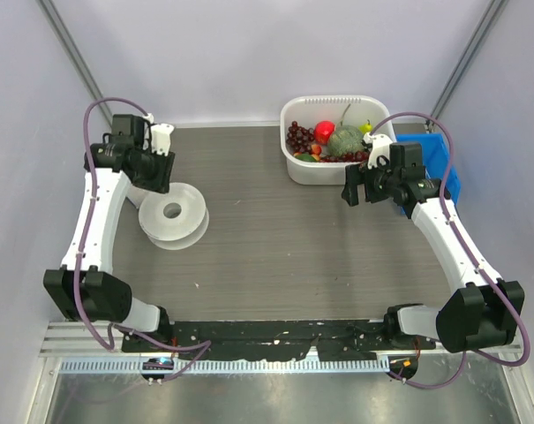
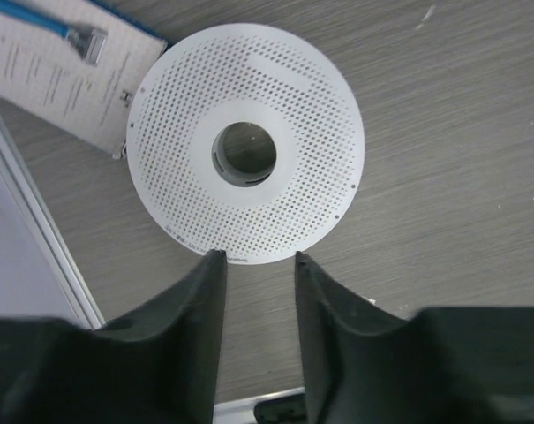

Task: Wrap the cables

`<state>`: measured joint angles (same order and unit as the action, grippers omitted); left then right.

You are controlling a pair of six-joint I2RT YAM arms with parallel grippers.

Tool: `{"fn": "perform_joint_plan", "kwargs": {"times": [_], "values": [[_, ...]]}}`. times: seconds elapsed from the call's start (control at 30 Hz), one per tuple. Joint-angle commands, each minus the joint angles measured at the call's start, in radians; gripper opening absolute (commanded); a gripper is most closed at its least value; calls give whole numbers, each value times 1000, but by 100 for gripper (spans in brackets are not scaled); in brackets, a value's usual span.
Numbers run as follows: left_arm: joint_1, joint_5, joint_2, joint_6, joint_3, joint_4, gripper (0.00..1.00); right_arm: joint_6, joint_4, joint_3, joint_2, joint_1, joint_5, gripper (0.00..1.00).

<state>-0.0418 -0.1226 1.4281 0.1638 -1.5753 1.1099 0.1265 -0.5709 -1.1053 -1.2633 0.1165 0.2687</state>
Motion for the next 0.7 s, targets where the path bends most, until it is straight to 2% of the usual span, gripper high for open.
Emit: {"fn": "perform_joint_plan", "kwargs": {"times": [0.0,0.03,0.07,0.13,0.37,0.53,0.67], "values": [[29,84,64,126,-51,44,27,13,0,-10,24,-2,10,94],[31,104,74,149,-46,32,15,13,-1,-8,24,0,10,95],[31,113,83,172,-40,18,8,15,0,-5,25,-1,10,95],[31,159,107,222,-22,-4,0,15,-1,-2,25,-1,9,95],[31,210,164,390,98,-126,0,21,-4,-1,25,0,-3,94],[26,192,222,424,155,-171,0,24,-6,1,15,-1,-8,94],[26,181,241,434,211,-266,0,22,-6,4,12,0,-8,94]]}}
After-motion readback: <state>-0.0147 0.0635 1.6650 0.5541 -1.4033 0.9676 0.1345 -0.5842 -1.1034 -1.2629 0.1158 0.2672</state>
